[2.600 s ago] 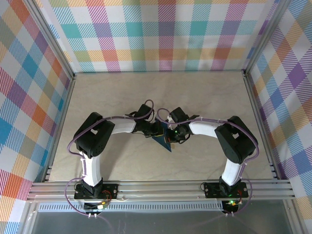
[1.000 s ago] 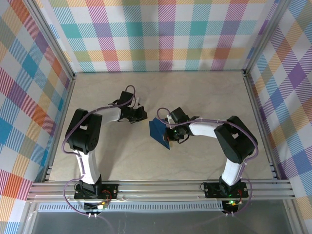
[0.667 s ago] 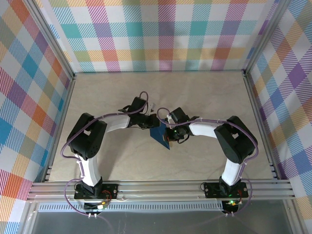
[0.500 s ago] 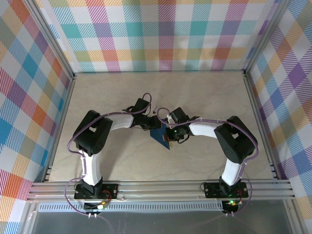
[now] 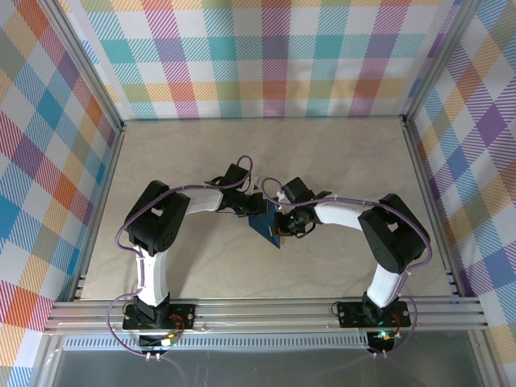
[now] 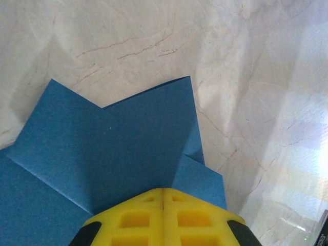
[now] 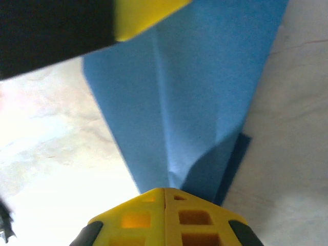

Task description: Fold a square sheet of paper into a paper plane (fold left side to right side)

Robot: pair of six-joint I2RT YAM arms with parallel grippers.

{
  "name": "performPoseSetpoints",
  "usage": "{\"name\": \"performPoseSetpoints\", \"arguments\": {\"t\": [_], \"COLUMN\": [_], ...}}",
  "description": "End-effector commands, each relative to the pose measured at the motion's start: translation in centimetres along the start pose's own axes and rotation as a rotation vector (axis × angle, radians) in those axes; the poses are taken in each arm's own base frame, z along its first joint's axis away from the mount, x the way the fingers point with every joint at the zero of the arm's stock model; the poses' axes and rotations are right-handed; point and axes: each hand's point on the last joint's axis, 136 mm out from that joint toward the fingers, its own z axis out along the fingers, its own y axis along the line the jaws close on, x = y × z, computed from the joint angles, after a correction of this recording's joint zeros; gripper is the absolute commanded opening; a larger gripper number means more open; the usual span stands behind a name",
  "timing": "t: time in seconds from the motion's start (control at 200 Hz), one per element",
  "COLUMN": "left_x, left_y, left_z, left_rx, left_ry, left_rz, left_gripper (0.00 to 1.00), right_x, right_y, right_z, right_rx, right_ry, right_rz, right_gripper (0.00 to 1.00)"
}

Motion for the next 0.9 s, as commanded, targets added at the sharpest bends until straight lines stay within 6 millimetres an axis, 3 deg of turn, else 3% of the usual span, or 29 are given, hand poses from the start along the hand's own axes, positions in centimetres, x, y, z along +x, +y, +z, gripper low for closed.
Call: {"name": "performPoseSetpoints", "arguments": {"t": [0.0,0.12,0.635,0.805,0.895], "left_x": [2.5,2.6,2.6,2.6,2.6], "left_y": [2.9,3.0,3.0,3.3,3.5], "left_z": [0.8,0.8,0.8,0.8,0.8], "left_rx": [-0.081,-0.082,-0.083,-0.095,-0.109], "left_ry": [0.06,0.061,0.06,0.056,0.053], "left_rz": [-0.031,-0.031,-0.031,-0.032,-0.034], "left_gripper": [0.0,0.0,0.0,0.0,0.0], "right_x": [-0.8,-1.3,-3.7,-3.0,-1.7], "right_y": [2.2,2.5,0.0,-0.8,-1.7], "right_z": [-1.3,-0.8,1.5,1.8,1.9], "right_rx": [-0.123,-0.156,-0.067,-0.032,-0.004], "right_ry": [-0.024,-0.034,-0.074,-0.047,-0.012], "right_rz": [0.01,0.009,0.021,0.029,0.042], "right_gripper": [0.0,0.0,0.0,0.0,0.0]}}
